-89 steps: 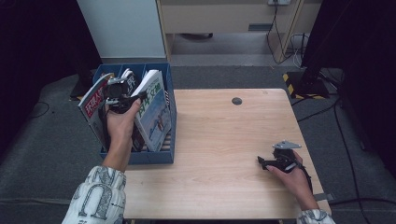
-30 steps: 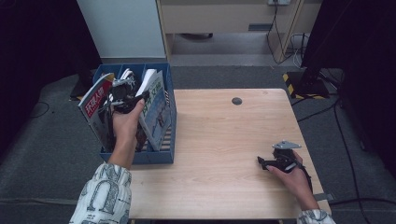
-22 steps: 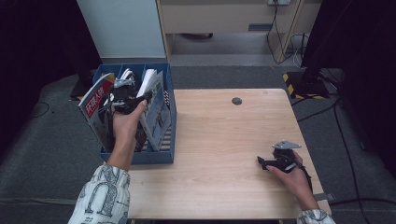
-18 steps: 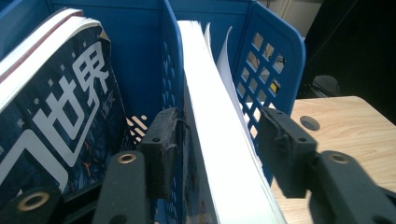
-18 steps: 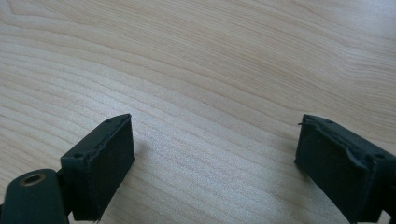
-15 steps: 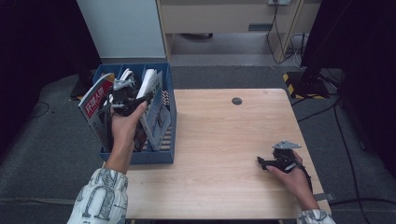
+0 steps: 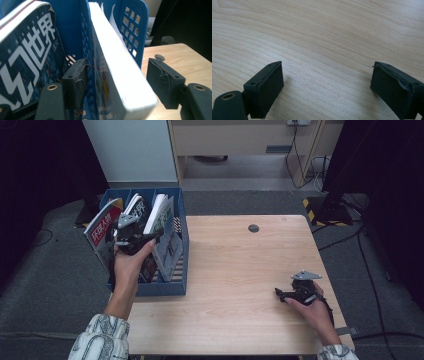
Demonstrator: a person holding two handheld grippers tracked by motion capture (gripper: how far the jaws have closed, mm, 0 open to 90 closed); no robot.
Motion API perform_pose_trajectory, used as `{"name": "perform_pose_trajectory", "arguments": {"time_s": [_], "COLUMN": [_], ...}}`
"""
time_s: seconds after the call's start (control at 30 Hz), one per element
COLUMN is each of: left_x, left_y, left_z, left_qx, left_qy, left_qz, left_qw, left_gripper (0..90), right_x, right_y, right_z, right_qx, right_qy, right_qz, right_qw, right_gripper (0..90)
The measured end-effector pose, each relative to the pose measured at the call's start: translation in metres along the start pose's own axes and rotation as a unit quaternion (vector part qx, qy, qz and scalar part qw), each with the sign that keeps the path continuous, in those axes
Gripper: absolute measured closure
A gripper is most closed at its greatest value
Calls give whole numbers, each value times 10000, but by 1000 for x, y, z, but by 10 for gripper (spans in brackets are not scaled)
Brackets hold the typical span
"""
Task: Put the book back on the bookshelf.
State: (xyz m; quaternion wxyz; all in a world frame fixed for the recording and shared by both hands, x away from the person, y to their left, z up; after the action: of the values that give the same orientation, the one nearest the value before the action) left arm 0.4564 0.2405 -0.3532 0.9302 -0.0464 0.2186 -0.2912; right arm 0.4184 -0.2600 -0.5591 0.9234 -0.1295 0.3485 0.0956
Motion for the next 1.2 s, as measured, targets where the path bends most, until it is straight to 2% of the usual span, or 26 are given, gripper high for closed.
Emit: {"name": "perform_pose_trajectory", "arguments": {"time_s": [0.17,0.43,0.57,0.87,1.2], "left_x": [-4,-9,-11,-17,-23], "left_y": [-3,-4,-5,-10,-12], "left_z": [-8,-18,-28,-45,-65], "left_qx": [106,92,101,311,287], "left_qy": [82,115,164,302,390], "left_qz": [-57,-62,-104,-74,-197], "left_qw": [9999,9999,9998,9990,9986], "left_gripper": [300,265,265,262,262], "right_x": [0,0,0,0,0], "right_y": [0,0,0,1,1], "right_z": [0,0,0,0,0], "right_qx": [4,1,0,8,8], "right_qy": [-7,-4,-1,3,4], "right_qz": [-5,1,4,1,-4], "right_qw": [10000,10000,10000,10000,10000], "right_gripper": [111,107,106,104,103]}}
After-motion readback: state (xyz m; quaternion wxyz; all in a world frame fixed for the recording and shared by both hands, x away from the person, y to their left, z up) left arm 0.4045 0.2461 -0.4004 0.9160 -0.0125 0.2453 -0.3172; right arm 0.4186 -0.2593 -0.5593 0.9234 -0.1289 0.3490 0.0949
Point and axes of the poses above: each handheld gripper's, and its own axes: x roughly forward along the jaws, z roughly out of its top, y roughly to its left, the point moved 3 cm from there along x, roughly forward along the jaws, and after that the axes turned 15 degrees about -z, right-handed, at the moved point
